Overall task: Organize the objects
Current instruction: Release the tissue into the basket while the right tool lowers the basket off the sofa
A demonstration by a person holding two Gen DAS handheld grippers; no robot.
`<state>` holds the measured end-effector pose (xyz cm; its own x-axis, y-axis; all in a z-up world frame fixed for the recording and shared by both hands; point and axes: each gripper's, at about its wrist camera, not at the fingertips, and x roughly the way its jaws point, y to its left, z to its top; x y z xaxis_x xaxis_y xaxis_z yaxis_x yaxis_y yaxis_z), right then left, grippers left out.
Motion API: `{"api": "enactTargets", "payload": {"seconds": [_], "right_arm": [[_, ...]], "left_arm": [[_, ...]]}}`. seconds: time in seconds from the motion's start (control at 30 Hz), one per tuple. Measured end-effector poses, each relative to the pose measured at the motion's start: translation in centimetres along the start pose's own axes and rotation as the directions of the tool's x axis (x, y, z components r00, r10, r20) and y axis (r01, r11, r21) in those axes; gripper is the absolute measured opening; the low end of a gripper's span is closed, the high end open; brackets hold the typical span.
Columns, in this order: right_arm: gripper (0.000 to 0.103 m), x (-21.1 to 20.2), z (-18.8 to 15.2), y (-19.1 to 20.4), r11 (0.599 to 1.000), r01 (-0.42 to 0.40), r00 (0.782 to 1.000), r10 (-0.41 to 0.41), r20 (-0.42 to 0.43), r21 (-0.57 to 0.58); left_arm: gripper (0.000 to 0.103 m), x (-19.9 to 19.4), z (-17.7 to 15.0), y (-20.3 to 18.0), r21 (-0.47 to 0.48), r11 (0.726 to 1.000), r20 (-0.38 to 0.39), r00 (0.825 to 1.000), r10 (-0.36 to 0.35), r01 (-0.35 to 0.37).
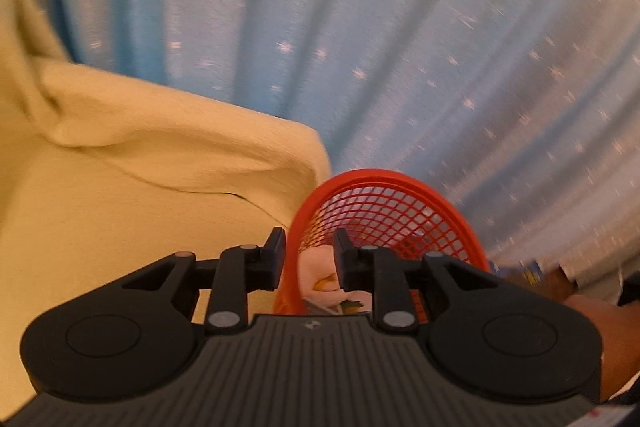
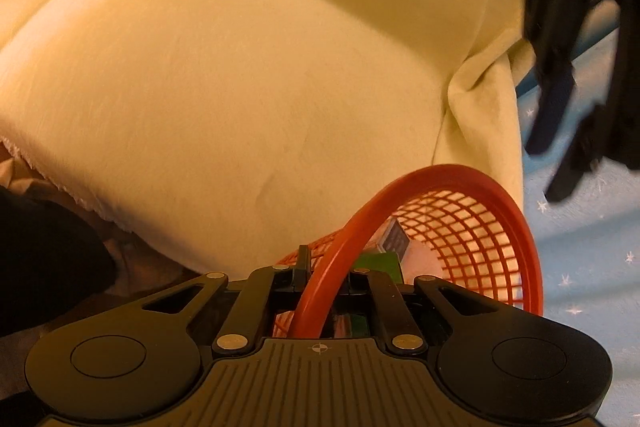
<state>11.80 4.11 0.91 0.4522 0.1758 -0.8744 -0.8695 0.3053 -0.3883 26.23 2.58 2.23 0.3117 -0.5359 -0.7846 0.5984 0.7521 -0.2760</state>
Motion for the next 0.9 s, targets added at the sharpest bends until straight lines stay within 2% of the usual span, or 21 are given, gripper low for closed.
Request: {"api": "enactTargets", "payload": {"seconds": [0.17, 0.27, 0.4, 0.5, 0.6, 0.67, 0.9], "right_arm": [[0.004, -2.1, -3.6, -1.0, 0.997, -0.032, 0.998, 0.036, 0.056, -0.077], [0.004, -3.4, -5.9, -1.3, 0.992, -0.048, 0.995, 0.058, 0.079, -0.121], [0.004, -5.1, -8.7, -0.8, 0.981, -0.060, 0.993, 0.078, 0.093, -0.185], [0.004, -5.8, -10.1, -0.4, 0.976, -0.072, 0.992, 0.092, 0.090, -0.205], [0.004, -6.3, -10.9, 0.1, 0.973, -0.083, 0.991, 0.103, 0.082, -0.213], [0.004, -6.7, -11.4, 0.6, 0.974, -0.091, 0.991, 0.108, 0.073, -0.210], [0.004, -6.3, -12.4, 2.4, 0.977, -0.099, 0.994, 0.107, 0.029, -0.191]], "left_arm": [[0.023, -0.7, -0.7, -2.1, -0.122, 0.981, 0.031, 0.988, 0.153, -0.149], [0.025, -1.0, -1.7, -3.7, -0.214, 0.950, 0.043, 0.969, 0.242, -0.228], [0.033, -1.6, -3.5, -5.4, -0.334, 0.896, 0.025, 0.948, 0.318, -0.292], [0.041, -1.4, -4.9, -6.3, -0.386, 0.862, -0.006, 0.935, 0.353, -0.328], [0.051, -0.8, -6.2, -7.0, -0.417, 0.841, -0.033, 0.931, 0.364, -0.344], [0.053, -0.2, -7.2, -7.4, -0.418, 0.833, -0.057, 0.926, 0.374, -0.362], [0.069, 1.1, -11.5, -7.5, -0.453, 0.801, -0.134, 0.918, 0.374, -0.392]]}}
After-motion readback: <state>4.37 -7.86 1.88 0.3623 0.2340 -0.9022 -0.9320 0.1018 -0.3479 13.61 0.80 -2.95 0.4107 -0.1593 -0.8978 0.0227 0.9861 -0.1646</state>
